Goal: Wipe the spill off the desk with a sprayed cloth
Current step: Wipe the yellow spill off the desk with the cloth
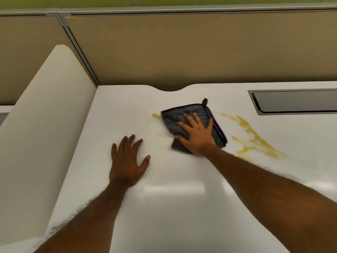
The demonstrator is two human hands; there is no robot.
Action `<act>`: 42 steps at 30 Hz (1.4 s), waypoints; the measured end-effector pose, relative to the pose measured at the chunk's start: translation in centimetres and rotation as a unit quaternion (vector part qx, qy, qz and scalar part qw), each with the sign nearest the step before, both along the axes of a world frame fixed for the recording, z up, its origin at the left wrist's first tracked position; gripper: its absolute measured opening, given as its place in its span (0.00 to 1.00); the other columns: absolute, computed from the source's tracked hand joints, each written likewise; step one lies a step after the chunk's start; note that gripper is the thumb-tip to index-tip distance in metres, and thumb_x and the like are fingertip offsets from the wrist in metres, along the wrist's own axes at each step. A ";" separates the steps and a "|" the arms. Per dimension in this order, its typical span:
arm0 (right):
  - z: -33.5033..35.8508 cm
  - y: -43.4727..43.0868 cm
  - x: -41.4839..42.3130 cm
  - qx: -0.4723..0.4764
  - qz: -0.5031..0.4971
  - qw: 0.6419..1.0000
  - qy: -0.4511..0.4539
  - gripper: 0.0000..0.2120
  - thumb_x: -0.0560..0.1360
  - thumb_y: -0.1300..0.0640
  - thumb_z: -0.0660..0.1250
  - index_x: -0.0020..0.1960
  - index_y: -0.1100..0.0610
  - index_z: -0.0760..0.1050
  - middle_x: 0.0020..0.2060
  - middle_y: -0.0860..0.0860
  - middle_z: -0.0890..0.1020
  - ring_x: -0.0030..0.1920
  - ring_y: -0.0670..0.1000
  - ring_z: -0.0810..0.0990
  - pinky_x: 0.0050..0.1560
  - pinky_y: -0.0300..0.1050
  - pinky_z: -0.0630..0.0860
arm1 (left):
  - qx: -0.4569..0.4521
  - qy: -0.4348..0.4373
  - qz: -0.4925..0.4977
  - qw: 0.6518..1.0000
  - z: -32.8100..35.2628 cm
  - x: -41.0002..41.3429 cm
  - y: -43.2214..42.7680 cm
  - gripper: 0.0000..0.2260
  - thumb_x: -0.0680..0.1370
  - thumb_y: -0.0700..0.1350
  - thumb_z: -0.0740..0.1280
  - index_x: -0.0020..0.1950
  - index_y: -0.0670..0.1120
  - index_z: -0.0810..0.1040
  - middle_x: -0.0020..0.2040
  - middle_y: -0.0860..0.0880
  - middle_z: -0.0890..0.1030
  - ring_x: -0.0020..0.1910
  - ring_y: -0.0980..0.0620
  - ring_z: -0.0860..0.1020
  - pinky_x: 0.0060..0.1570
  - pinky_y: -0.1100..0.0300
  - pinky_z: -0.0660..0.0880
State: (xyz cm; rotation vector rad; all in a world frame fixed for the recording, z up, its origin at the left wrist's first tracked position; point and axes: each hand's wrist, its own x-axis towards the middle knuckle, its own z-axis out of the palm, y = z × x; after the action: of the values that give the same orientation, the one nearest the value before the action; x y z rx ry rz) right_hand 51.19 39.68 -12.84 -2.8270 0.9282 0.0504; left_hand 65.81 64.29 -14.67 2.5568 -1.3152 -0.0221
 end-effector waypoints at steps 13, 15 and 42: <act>0.0 -0.4 1.9 -0.002 0.015 1.000 0.007 0.34 0.73 0.25 0.46 0.76 0.36 0.50 0.80 0.48 0.45 0.78 0.58 0.38 0.67 0.79 0.38 | 0.003 0.001 0.005 1.000 0.0 0.1 -0.1 0.31 0.76 0.66 0.52 0.76 0.53 0.64 0.78 0.49 0.61 0.79 0.47 0.55 0.76 0.40 0.49; 0.0 -0.6 3.2 0.008 -0.122 0.992 0.005 0.36 0.72 0.25 0.45 0.77 0.37 0.49 0.80 0.50 0.45 0.78 0.61 0.38 0.65 0.80 0.36 | 0.006 0.002 0.007 1.000 0.1 0.0 -0.1 0.31 0.76 0.66 0.52 0.76 0.53 0.64 0.78 0.49 0.61 0.79 0.47 0.55 0.76 0.40 0.48; 0.3 0.1 12.3 0.005 -0.060 0.997 0.039 0.36 0.73 0.25 0.42 0.77 0.37 0.46 0.79 0.51 0.41 0.77 0.62 0.35 0.63 0.81 0.34 | -0.004 0.022 0.007 1.000 0.0 0.2 0.0 0.27 0.77 0.66 0.53 0.73 0.57 0.66 0.78 0.51 0.61 0.79 0.49 0.54 0.76 0.40 0.48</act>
State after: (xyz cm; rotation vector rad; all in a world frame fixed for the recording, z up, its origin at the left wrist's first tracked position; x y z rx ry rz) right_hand 63.45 39.75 -12.56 -2.7716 1.1088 0.1506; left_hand 66.02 64.29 -14.62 2.5438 -1.2791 -0.0699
